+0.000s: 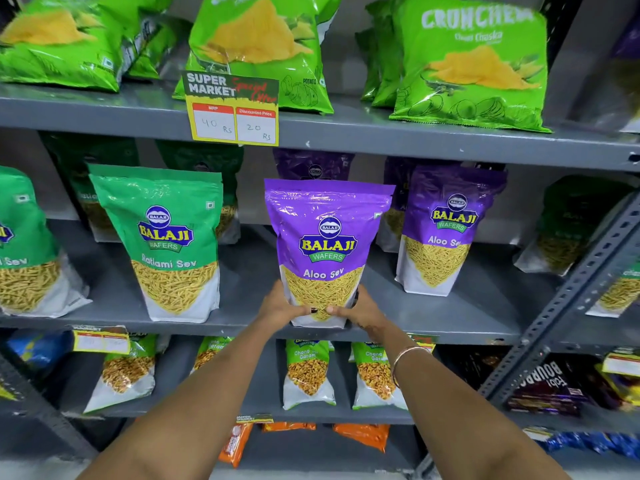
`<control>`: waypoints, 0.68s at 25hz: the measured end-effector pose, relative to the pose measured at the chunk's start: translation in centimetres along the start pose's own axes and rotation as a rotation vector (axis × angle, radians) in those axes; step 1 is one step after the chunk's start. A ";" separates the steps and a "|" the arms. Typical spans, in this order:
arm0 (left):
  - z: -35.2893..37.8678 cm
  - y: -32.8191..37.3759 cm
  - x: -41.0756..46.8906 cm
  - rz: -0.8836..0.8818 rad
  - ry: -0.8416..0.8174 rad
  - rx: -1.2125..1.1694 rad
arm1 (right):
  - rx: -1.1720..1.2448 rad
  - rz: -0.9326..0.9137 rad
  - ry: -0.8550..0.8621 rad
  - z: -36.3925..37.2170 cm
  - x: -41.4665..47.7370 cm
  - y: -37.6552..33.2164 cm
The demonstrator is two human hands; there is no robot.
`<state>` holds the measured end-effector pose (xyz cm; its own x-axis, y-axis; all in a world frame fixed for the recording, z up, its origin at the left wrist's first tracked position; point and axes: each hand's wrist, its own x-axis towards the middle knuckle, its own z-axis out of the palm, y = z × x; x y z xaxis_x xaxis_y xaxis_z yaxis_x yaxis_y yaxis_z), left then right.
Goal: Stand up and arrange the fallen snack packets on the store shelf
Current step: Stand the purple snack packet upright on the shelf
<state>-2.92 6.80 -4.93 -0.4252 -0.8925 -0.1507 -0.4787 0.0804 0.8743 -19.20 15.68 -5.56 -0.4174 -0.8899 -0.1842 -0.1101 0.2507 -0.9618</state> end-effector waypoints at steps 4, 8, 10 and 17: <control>0.1 -1.2 -2.0 0.205 0.297 0.295 | -0.031 0.063 0.017 -1.7 -0.1 -0.1; 3.0 -1.4 -4.2 0.761 0.603 0.613 | -0.117 0.038 0.228 -6.8 -0.2 0.6; 6.1 0.1 -4.4 0.987 0.522 0.691 | -0.197 0.070 0.372 -10.6 -0.2 1.2; 19.3 10.6 2.6 0.534 0.152 0.372 | -0.259 0.113 0.533 -24.2 4.0 4.2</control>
<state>-23.90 13.85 -4.96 -0.5779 -0.7376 0.3493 -0.4769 0.6525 0.5889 -43.19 22.44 -5.40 -0.8264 -0.5556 -0.0914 -0.2269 0.4772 -0.8490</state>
